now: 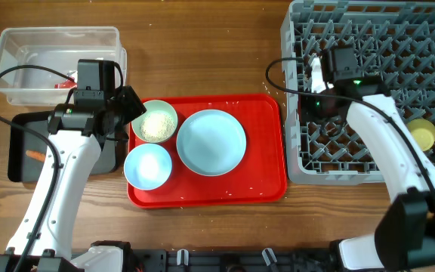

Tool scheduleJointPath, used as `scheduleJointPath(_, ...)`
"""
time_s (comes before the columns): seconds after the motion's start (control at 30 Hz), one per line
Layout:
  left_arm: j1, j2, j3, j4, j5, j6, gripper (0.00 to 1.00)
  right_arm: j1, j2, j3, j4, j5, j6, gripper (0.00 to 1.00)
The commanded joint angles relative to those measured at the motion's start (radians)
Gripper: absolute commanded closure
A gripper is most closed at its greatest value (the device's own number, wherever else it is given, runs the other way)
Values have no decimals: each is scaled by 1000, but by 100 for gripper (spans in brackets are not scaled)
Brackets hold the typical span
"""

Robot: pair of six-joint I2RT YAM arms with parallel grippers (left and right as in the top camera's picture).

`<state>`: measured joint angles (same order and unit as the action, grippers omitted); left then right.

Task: Sort waste into correct bins and load items into the dishwasher rack
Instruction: 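Place the spoon into the dish rack with the right gripper, then grasp the edge of the blue plate with the right gripper, then lift the blue plate and stand it in the dish rack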

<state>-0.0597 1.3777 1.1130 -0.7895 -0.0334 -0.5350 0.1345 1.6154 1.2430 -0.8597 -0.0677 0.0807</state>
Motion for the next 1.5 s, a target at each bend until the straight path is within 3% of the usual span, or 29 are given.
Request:
scheduleJointPath(0.0,6,-14,6,-1,-18,12,35,10,-110,110,-4,-161,-3,55)
scheduleJointPath(0.23,9,-13,6,-19,-69,11,30,164,-87,106,-1,-217,2,54)
scheduleJointPath(0.57,26,-9,6,-57,-85,12,26,340,226,106,6,-149,194,54)
scheduleJointPath(0.77,26,-8,6,-56,-85,12,24,366,394,105,5,-132,269,55)
scheduleJointPath(0.87,26,-8,6,-57,-89,11,24,366,444,105,3,-132,271,65)
scheduleJointPath(0.93,26,-8,6,-56,-89,11,24,366,457,105,3,-129,270,89)
scheduleJointPath(0.97,26,-8,6,-56,-89,11,24,365,457,105,5,-119,271,96)
scheduleJointPath(1.17,26,-8,6,-56,-88,11,24,315,389,126,-16,-45,288,96)
scheduleJointPath(1.47,26,-9,6,-52,-88,11,24,145,-110,188,16,366,145,96)
